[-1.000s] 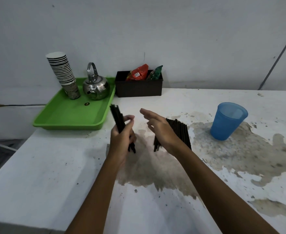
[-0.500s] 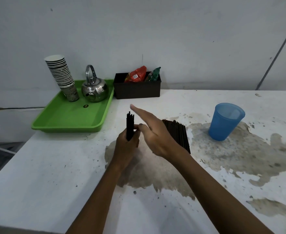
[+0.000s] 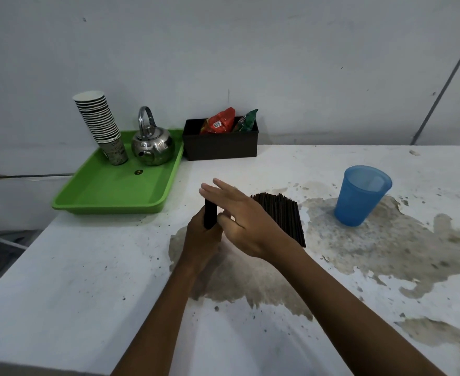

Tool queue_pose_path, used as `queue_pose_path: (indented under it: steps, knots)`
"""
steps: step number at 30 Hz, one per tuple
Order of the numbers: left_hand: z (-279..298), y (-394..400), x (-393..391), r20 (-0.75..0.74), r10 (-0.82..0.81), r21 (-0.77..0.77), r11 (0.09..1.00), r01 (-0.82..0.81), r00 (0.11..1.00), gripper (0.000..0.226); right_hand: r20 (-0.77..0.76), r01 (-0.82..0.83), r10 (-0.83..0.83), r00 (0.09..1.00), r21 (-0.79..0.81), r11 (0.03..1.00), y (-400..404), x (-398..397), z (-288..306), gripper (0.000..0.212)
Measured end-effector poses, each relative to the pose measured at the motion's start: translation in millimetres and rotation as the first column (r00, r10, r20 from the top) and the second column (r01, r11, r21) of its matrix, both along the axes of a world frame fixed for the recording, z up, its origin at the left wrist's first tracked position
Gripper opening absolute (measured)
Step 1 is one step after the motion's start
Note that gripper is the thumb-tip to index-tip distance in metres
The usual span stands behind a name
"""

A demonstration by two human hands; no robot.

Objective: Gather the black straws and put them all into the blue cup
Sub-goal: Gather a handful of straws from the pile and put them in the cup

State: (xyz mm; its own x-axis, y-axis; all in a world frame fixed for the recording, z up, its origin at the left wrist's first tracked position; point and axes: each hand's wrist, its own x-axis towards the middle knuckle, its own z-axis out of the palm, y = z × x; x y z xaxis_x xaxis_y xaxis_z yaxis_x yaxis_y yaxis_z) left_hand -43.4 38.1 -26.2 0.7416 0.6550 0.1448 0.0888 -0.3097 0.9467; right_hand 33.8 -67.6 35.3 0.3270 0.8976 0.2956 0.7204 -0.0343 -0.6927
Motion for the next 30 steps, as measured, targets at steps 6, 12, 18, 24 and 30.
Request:
queue_pose_path:
  steps: [6,12,18,24,30]
  knots:
    - [-2,-3,1,-0.036,0.0,-0.035,0.999,-0.001,0.999,0.004,-0.098,0.049,-0.047,0.994,0.011,0.999,-4,-5,-3,0.062]
    - [0,-3,0,-0.076,-0.001,0.038,0.999,0.004,0.997,0.022,-0.024,0.054,-0.055,0.998,-0.038,0.998,-10,1,-4,0.061]
    - [20,-16,11,0.054,-0.036,-0.108,0.993,0.042,0.998,0.028,0.076,0.321,-0.378,0.923,0.394,0.861,-53,18,-4,0.04]
    - [48,-46,43,0.156,-0.132,-0.235,0.958,0.167,0.979,0.033,-0.01,0.664,-0.844,0.536,0.622,0.414,-135,54,-37,0.03]
    - [67,-86,99,0.23,-0.189,-0.388,0.882,0.268,0.955,0.034,-0.206,0.871,-0.914,0.35,0.431,0.236,-168,91,-66,0.057]
